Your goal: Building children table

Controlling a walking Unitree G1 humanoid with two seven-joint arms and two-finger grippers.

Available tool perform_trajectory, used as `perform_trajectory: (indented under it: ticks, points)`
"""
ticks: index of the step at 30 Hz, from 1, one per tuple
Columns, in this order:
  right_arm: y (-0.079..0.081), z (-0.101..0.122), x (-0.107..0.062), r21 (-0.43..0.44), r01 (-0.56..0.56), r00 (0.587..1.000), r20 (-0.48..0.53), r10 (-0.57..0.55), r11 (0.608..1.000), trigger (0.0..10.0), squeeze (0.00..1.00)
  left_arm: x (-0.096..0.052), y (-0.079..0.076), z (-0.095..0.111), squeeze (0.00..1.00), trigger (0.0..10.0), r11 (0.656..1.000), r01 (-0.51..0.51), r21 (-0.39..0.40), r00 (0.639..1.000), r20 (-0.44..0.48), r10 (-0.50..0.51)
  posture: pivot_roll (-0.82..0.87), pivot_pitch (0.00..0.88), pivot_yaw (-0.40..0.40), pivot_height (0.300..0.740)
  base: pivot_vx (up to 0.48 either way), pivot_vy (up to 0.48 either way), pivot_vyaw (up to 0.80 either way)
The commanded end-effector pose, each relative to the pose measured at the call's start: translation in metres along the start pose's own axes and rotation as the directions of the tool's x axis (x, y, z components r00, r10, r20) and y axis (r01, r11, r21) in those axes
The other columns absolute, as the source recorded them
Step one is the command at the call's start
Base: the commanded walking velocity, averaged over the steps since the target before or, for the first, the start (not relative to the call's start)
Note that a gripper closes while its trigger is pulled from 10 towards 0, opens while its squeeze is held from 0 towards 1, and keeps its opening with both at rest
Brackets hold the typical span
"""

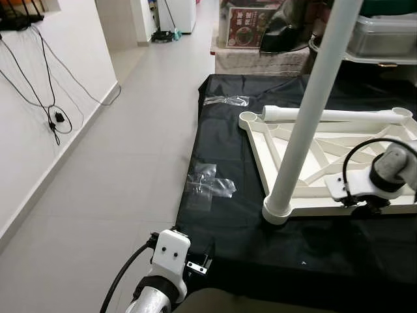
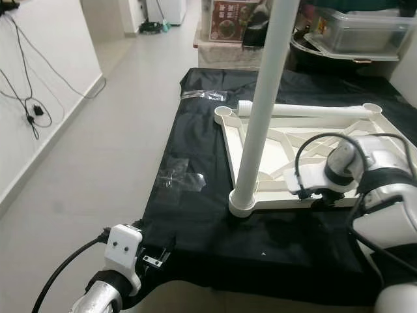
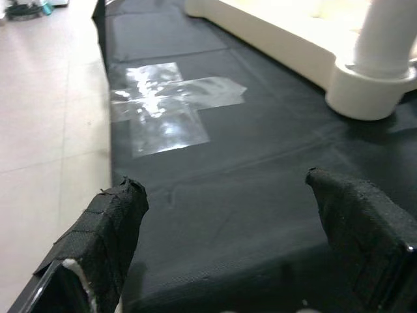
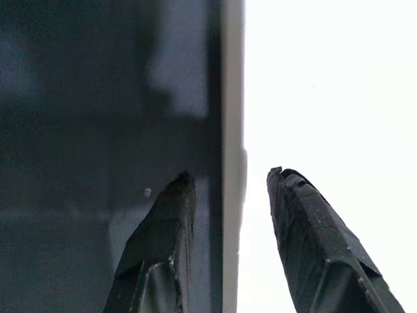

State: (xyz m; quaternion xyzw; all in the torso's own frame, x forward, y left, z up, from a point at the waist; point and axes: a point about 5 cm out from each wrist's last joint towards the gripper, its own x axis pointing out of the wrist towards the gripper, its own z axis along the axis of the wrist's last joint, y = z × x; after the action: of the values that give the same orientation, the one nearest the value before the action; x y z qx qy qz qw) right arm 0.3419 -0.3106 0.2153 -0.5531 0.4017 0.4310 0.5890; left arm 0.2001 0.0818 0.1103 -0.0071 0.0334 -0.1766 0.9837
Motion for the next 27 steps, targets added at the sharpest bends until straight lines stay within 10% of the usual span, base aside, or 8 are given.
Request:
perform_trajectory:
  ticks: [1,6,7,11,15,16,19,27]
  points:
    - [-0.008,0.000,-0.014,0.113,0.090,0.988,0.112,-0.103,0.989,10.0,0.00,-0.001,0.002,-0.005,0.00,10.0,1.000,0.000,-0.003,1.000,-0.020,-0.001,-0.08,0.039,0.015,0.740,0.000,0.000,0.00]
    - [-0.020,0.002,-0.023,0.345,0.219,0.909,0.267,-0.319,0.913,10.0,0.00,-0.001,0.004,-0.006,0.00,10.0,1.000,0.000,-0.003,1.000,-0.021,0.000,-0.09,0.037,0.029,0.740,0.000,0.000,0.00]
    - [-0.028,-0.003,-0.024,0.553,0.316,0.821,0.248,-0.515,0.771,10.0,0.00,0.000,0.005,-0.006,0.00,10.0,1.000,0.000,0.000,1.000,-0.021,0.000,-0.09,0.036,0.041,0.740,0.000,0.000,0.00]
    - [-0.029,-0.006,-0.023,0.606,0.336,0.801,0.219,-0.557,0.721,10.0,0.00,0.000,0.006,-0.007,0.00,10.0,1.000,0.000,0.001,1.000,-0.021,0.000,-0.09,0.036,0.041,0.740,0.000,0.000,0.00]
    - [-0.020,-0.031,-0.004,0.798,0.501,0.577,-0.018,-0.817,0.336,10.0,0.00,0.000,0.010,-0.009,0.00,10.0,1.000,0.005,0.023,1.000,-0.027,-0.005,-0.10,0.028,0.069,0.740,0.000,0.000,0.00]
    - [-0.020,-0.031,-0.004,0.798,0.501,0.577,-0.018,-0.817,0.336,10.0,0.00,0.000,0.010,-0.009,0.00,10.0,1.000,0.005,0.023,1.000,-0.027,-0.005,-0.10,0.028,0.069,0.740,0.000,0.000,0.00]
    - [0.002,-0.006,0.027,0.894,0.446,0.314,-0.131,-0.940,0.025,10.0,0.00,-0.001,0.013,-0.010,0.00,10.0,0.999,-0.005,0.042,0.999,-0.031,0.006,-0.09,0.024,0.071,0.740,0.000,0.000,0.00]
    - [0.053,0.072,0.050,0.955,0.292,0.189,-0.007,-0.982,0.050,10.0,0.00,-0.002,0.016,-0.010,0.00,10.0,0.998,-0.025,0.056,0.999,-0.021,0.026,-0.08,0.018,0.066,0.740,0.000,0.000,0.00]
